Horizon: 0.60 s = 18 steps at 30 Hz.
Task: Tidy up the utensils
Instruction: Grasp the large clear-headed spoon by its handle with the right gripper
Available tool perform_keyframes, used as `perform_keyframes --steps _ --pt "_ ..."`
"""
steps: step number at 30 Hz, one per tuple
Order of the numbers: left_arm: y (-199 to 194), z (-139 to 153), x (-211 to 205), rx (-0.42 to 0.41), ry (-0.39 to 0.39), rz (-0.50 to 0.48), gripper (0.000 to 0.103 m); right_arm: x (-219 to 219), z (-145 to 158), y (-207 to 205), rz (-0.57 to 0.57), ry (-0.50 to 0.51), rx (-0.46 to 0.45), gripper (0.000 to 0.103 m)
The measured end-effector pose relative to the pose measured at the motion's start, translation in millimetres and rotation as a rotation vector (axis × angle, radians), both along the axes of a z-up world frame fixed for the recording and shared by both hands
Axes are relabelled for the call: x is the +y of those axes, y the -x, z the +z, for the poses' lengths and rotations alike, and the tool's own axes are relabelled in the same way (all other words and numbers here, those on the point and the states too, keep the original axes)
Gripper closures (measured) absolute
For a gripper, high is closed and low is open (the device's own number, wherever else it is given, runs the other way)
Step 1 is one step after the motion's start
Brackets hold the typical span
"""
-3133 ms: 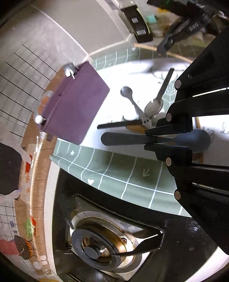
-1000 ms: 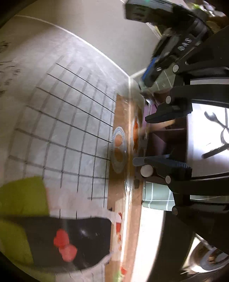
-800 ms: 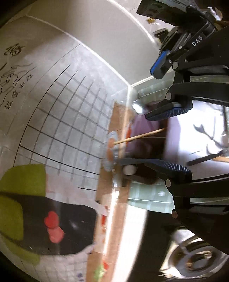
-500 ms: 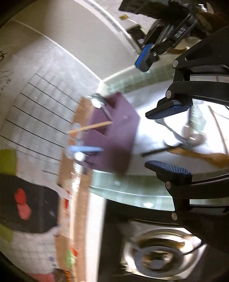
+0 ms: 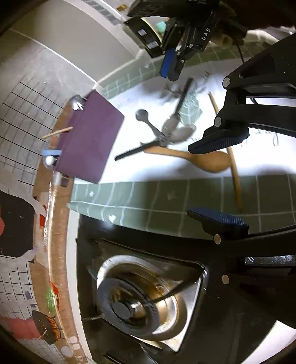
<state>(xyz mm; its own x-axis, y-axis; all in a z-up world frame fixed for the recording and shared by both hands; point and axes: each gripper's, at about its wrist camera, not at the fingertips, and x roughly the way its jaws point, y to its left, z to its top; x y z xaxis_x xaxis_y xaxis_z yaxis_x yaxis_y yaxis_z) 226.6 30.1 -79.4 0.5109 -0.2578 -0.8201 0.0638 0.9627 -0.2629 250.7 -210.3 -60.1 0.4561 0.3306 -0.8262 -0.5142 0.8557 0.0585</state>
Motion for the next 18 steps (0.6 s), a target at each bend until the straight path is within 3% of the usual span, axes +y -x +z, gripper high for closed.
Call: perform_keyframes --steps 4,10,18 --pt "3 -4 -1 0.02 0.004 -0.018 0.053 21 -18 -2 0.094 0.02 0.036 0.078" --pt "12 4 1 0.011 0.013 -0.054 0.053 51 -46 -7 0.259 0.127 0.043 0.078" --pt "26 5 12 0.023 0.03 -0.036 0.053 57 -56 -42 0.245 0.109 0.067 0.071"
